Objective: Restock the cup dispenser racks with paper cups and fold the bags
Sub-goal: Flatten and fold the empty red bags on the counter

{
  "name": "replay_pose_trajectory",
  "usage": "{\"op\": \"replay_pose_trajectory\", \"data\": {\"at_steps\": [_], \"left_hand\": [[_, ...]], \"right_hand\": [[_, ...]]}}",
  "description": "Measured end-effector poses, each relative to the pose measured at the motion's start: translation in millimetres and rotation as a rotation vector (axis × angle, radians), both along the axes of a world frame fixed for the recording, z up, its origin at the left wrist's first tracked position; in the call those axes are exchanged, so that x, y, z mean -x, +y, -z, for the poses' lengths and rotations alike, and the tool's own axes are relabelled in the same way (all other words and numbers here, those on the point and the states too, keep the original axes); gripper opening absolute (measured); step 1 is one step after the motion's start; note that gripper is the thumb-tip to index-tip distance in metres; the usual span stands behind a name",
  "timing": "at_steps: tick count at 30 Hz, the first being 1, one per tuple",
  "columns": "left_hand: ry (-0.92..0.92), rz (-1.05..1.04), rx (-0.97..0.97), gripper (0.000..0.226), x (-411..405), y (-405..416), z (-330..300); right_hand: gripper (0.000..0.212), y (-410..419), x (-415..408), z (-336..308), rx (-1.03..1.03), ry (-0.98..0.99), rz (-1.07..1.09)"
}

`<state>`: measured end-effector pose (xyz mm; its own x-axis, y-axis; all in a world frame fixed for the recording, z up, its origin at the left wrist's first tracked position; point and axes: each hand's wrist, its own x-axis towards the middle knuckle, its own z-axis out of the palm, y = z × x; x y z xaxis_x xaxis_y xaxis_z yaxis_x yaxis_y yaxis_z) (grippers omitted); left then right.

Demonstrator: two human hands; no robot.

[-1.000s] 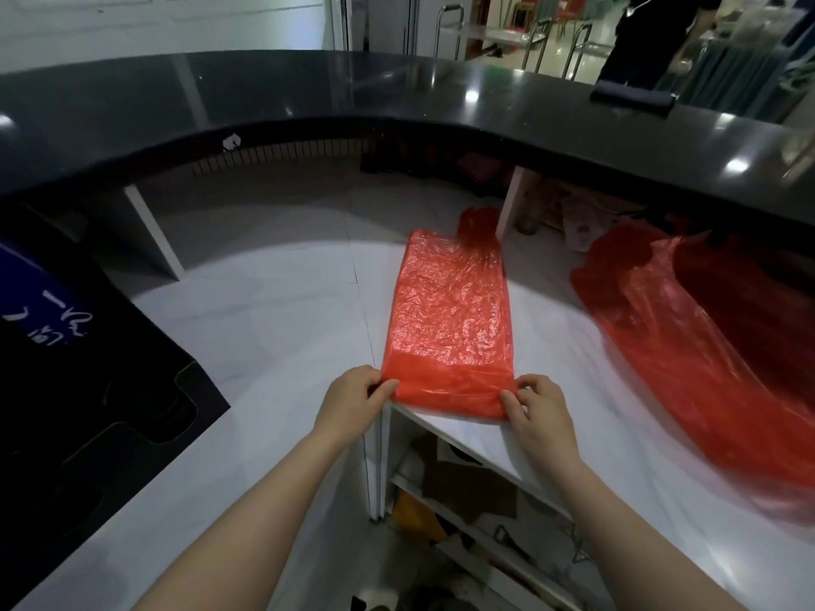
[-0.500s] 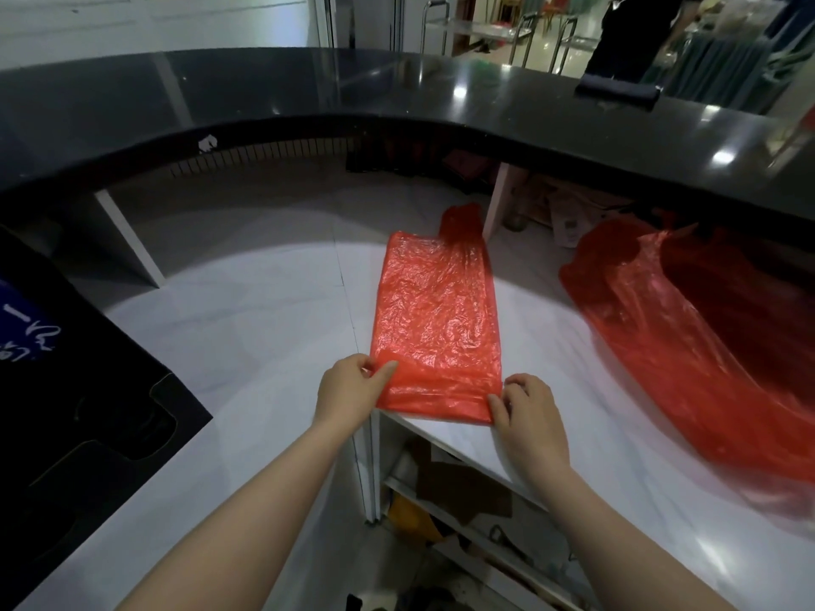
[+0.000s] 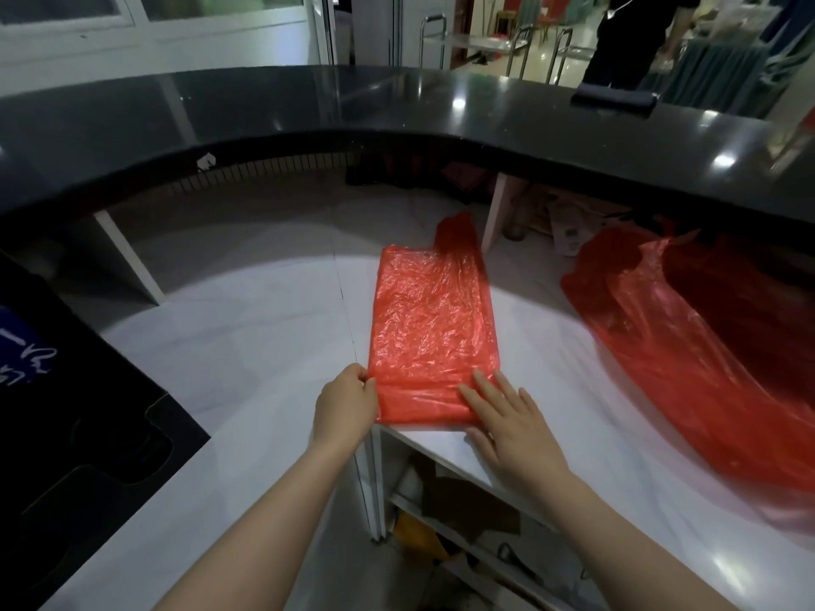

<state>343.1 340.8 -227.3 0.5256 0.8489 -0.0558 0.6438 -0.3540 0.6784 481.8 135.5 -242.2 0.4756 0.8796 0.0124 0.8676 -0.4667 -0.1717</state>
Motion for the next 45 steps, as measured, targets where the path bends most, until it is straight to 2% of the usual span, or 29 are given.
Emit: {"op": "replay_pose_trajectory", "data": {"at_steps": [6,7,9,11,12,14,16,19,24,28,31,37,41,43,45], "left_hand": [[-0.108,-0.015,0.122,0.028,0,-3,-5],[-0.089,0.028,0.063,0.034,2,-4,-6],[0.001,0.203,-0.22,0.047,10,-5,-6],[0.133,0.521,-0.459,0.058,20,-2,-5],[0.209,0.652,-0.499,0.064,25,-1,-4],[0.337,0.731,-0.485,0.075,36,2,4],[0.348,0.673,-0.442,0.079,45,5,13],[0.248,0.638,-0.42,0.072,49,5,14],[-0.037,0.452,-0.229,0.036,37,5,0],[-0.136,0.288,-0.052,0.012,33,4,1],[-0.193,0.211,0.033,0.008,31,3,3],[-0.171,0.151,-0.031,0.011,26,0,5],[-0.135,0.107,-0.091,0.01,21,-2,6],[-0.098,0.116,-0.145,0.011,17,-3,4],[-0.019,0.141,-0.192,0.007,14,-4,-1]], "right_hand": [[0.062,3,-4,3,0.065,0.057,0.048],[0.062,3,-5,2,0.062,0.068,0.054],[0.062,3,-5,-1,0.038,0.096,0.068],[0.062,3,-4,-4,0.008,0.123,0.074],[0.062,2,-3,-5,-0.004,0.127,0.078],[0.062,1,-3,-5,-0.032,0.132,0.095],[0.062,0,-1,-5,-0.08,0.132,0.119],[0.058,-1,5,-9,-0.188,0.141,0.173],[0.044,-6,1,-7,-0.311,0.223,0.242],[0.03,-5,-7,-2,-0.378,0.288,0.289],[0.021,-5,-8,-2,-0.489,0.333,0.367],[0.014,-1,-10,2,-0.504,0.39,0.491],[0.032,1,-8,1,-0.52,0.445,0.54],[0.041,1,-6,-1,-0.507,0.402,0.522],[0.042,2,-3,-2,-0.44,0.244,0.464]]}}
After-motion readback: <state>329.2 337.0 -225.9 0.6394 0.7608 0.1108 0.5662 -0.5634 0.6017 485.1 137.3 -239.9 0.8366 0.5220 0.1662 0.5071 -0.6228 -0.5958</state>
